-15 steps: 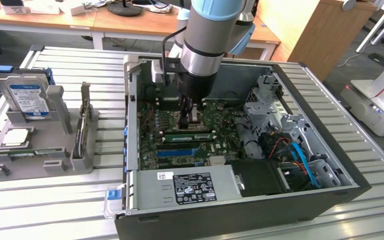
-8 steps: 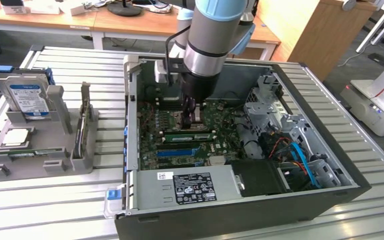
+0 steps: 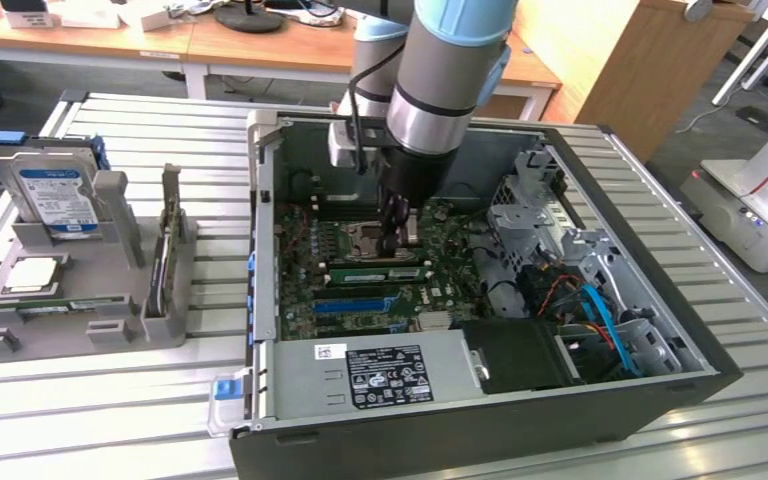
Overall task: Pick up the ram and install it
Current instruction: 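Press down the ram until it locks into place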
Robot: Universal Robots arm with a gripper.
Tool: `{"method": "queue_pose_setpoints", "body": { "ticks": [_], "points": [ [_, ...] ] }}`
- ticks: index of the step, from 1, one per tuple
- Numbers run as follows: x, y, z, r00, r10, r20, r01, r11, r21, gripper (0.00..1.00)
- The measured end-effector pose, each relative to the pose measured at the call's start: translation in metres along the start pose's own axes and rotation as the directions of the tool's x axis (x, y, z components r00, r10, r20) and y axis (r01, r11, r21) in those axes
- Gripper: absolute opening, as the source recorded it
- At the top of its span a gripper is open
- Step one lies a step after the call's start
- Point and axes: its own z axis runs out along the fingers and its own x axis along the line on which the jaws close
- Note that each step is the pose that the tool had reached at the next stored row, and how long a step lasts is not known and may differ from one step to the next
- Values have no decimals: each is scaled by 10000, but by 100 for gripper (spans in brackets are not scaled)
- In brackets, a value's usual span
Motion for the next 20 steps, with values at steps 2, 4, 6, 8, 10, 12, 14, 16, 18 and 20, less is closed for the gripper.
{"method": "queue_pose_setpoints", "body": {
  "ticks": [2, 4, 6, 8, 10, 12, 14, 16, 18, 20],
  "points": [
    [1, -35, -2, 10000, 0, -1, 0, 10000, -1, 11],
    [2, -51, -2, 10000, -1, 0, 1, 10000, -1, 11],
    [2, -55, -2, 10000, 0, -1, 0, 10000, -1, 11],
    [1, -55, -2, 10000, 1, 0, -1, 10000, -1, 11],
    [1, -55, -2, 10000, 0, 0, 0, 10000, -1, 11],
    [1, -55, -2, 10000, 0, 0, 0, 10000, -1, 11],
    [1, -55, -2, 10000, 0, 0, 0, 10000, -1, 11],
    [1, -55, -2, 10000, 0, 0, 0, 10000, -1, 11],
    [1, -55, -2, 10000, 0, 0, 0, 10000, -1, 11],
    [1, -55, -2, 10000, 0, 0, 0, 10000, -1, 11]
  ]
}}
